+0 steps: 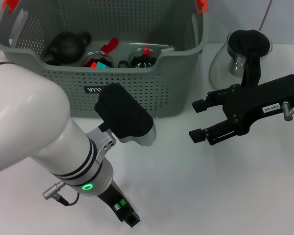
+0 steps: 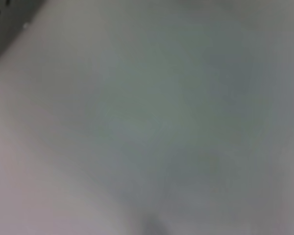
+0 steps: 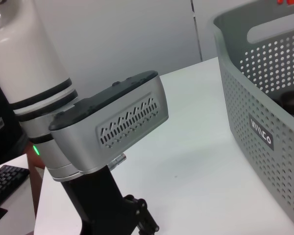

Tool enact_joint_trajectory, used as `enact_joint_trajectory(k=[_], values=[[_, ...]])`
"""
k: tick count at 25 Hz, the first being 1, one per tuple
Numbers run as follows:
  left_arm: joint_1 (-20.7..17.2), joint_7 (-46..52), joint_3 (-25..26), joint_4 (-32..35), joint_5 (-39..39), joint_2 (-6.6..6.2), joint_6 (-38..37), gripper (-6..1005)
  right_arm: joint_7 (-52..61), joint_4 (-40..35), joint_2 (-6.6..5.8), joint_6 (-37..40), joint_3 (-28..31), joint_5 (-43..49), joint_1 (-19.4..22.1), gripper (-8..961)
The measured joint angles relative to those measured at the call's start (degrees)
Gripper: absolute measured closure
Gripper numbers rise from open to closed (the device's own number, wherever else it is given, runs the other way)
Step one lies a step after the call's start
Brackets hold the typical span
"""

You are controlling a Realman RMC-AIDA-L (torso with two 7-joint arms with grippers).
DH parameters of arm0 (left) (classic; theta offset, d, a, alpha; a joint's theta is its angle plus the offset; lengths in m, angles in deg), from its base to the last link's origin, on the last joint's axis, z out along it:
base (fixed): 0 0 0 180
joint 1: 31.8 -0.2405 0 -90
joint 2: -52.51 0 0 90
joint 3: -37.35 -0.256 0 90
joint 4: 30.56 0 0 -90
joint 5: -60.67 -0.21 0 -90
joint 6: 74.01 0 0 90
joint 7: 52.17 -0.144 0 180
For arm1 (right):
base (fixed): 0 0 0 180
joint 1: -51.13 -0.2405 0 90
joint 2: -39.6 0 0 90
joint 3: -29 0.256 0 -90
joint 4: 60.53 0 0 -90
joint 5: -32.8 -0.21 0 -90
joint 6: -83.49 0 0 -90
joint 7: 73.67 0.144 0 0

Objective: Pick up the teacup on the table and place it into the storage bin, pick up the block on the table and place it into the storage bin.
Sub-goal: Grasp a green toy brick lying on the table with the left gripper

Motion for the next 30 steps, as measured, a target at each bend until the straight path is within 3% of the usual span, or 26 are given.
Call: enact_joint_trajectory(k=[23, 28, 30], values=[[0.42, 1.57, -1.94, 0.32, -1.87, 0.04, 0.47, 248, -0.11, 0.0, -0.06, 0.0, 0.71, -0.31, 0.46, 25], [0.42, 1.44, -2.14, 0.06, -1.86, -0.04, -0.06, 290, -0.11, 0.0, -0.07, 0.01, 0.78, -0.31, 0.45, 25], [0.42, 1.41, -2.18, 0.03, -1.86, -0.06, -0.12, 431, -0.12, -0.03, -0.07, 0.0, 0.79, -0.33, 0.44, 25]])
